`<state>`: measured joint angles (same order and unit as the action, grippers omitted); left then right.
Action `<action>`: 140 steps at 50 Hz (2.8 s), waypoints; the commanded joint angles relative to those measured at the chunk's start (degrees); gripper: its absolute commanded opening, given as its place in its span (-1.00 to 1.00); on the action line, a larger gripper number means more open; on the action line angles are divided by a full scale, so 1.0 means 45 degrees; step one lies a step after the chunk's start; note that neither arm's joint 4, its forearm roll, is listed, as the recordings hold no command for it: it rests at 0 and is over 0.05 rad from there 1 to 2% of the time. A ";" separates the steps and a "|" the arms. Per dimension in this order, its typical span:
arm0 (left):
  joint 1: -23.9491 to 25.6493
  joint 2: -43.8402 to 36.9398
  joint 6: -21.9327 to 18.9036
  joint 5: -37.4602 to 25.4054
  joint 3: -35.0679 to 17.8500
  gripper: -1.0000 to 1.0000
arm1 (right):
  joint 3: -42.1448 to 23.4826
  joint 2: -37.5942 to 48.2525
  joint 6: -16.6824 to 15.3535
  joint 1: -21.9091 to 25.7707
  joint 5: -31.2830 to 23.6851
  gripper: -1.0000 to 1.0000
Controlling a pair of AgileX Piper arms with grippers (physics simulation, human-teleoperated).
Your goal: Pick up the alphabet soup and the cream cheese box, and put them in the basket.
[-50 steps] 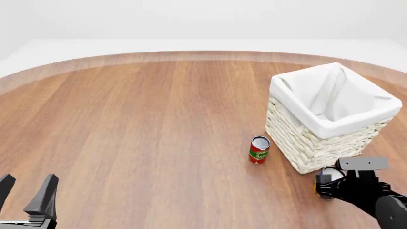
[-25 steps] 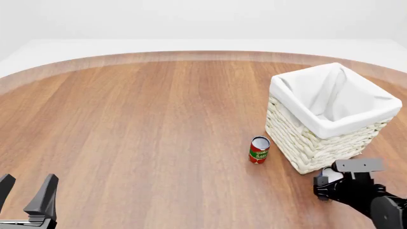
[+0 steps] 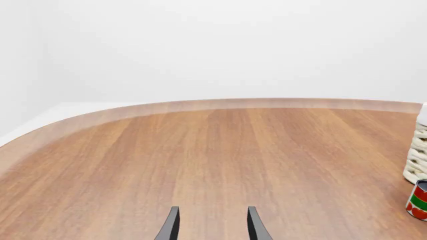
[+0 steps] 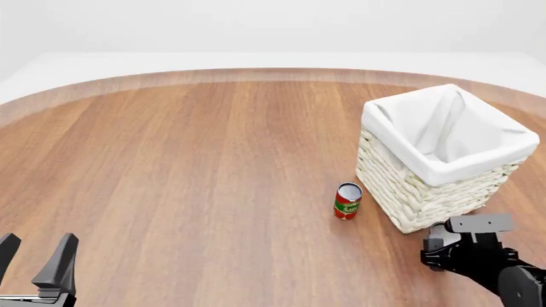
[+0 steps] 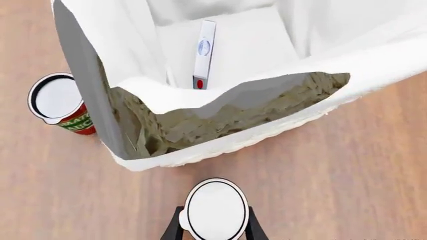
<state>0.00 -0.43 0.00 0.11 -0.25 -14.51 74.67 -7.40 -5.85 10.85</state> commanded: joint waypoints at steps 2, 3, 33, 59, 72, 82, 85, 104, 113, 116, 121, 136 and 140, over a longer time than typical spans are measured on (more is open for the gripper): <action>0.0000 0.0000 0.0000 0.0000 0.0000 1.00 | -0.0027 -0.0805 0.0193 0.0025 -0.0660 -1.00; 0.0000 0.0000 0.0000 0.0000 0.0000 1.00 | -0.0052 -0.0917 0.0228 0.0032 -0.0770 -1.00; 0.0000 0.0000 0.0000 0.0000 0.0000 1.00 | -0.0909 -0.4794 0.0027 0.0020 -0.4690 -1.00; 0.0000 0.0000 0.0000 0.0000 0.0000 1.00 | -0.3380 -0.5886 -0.0519 -0.0234 -0.7771 -1.00; 0.0000 0.0000 0.0000 0.0000 0.0000 1.00 | -0.4329 -0.6022 -0.0897 -0.0336 -0.9075 -1.00; 0.0000 0.0000 0.0000 0.0000 0.0000 1.00 | -0.5188 -0.6237 -0.1176 -0.0475 -0.9951 -1.00; 0.0000 0.0000 0.0000 0.0000 0.0000 1.00 | -0.5554 -0.6235 -0.1228 -0.0500 -1.0158 -1.00; 0.0000 0.0000 0.0000 0.0000 0.0000 1.00 | -0.7509 -0.5884 -0.1496 -0.0245 -1.0905 -1.00; 0.0000 0.0000 0.0000 0.0000 0.0000 1.00 | -0.8562 -0.5698 -0.1453 -0.0160 -1.1250 -1.00; 0.0000 0.0000 0.0000 0.0000 0.0000 1.00 | -0.8843 -0.5626 -0.1503 -0.0114 -1.1321 -1.00; 0.0000 0.0000 0.0000 0.0000 0.0000 1.00 | -0.9456 -0.5286 -0.1363 -0.0126 -1.1259 -1.00; 0.0000 0.0000 0.0000 0.0000 0.0000 1.00 | -1.0319 -0.5584 -0.1356 0.0057 -1.2122 -1.00; 0.0000 0.0000 0.0000 0.0000 0.0000 1.00 | -1.0338 -0.5337 -0.1365 0.0131 -1.1964 -1.00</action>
<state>0.00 -0.43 0.00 0.11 -0.25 -58.83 50.01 -14.71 -5.90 -42.50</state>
